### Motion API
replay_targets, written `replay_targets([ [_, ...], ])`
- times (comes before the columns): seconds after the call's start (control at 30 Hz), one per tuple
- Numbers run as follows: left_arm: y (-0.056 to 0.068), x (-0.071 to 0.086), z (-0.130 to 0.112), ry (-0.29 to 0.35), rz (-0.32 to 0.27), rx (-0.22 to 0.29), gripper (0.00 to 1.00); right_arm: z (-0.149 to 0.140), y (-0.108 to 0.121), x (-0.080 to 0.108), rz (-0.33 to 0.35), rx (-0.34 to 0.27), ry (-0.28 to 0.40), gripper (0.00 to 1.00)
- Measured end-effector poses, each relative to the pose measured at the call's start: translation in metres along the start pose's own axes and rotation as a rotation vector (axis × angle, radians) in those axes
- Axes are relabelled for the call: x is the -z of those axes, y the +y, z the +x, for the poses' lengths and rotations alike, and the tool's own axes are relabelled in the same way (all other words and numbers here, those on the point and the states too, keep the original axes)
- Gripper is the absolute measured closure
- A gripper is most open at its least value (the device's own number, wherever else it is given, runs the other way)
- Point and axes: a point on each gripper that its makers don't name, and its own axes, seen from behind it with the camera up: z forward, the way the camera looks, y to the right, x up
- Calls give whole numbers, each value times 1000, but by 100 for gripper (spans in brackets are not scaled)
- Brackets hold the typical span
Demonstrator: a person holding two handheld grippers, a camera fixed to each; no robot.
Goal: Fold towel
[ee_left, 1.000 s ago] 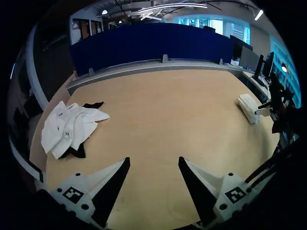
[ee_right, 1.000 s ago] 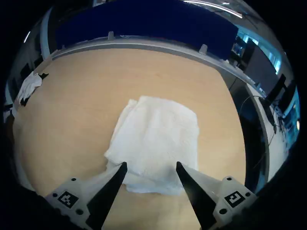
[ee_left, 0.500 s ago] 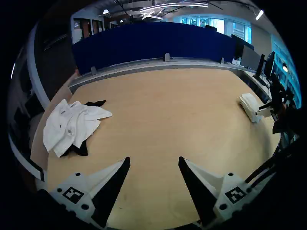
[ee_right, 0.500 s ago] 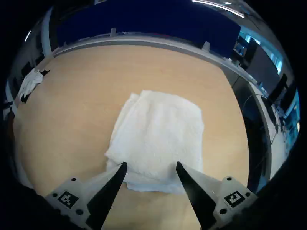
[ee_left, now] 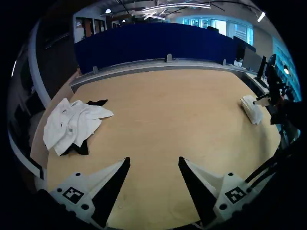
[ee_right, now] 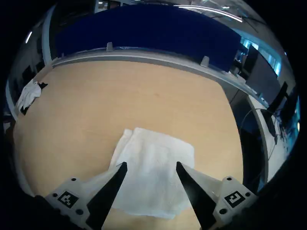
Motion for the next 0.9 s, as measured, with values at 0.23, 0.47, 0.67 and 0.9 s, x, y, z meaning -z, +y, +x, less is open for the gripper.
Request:
replay_targets([
  [0.23, -9, 1, -2, -5, 21, 10, 7, 5, 3, -21, 4, -4, -27, 1],
  [0.47, -13, 0, -6, -12, 33, 16, 7, -1, 3, -40, 9, -12, -60, 1],
  [0.67, -11, 1, -6, -13, 34, 18, 7, -1, 3, -43, 13, -13, -65, 1],
  [0.9, -12, -1, -5, -5, 29, 23, 6, 8, -1, -22, 9, -9, -26, 1],
])
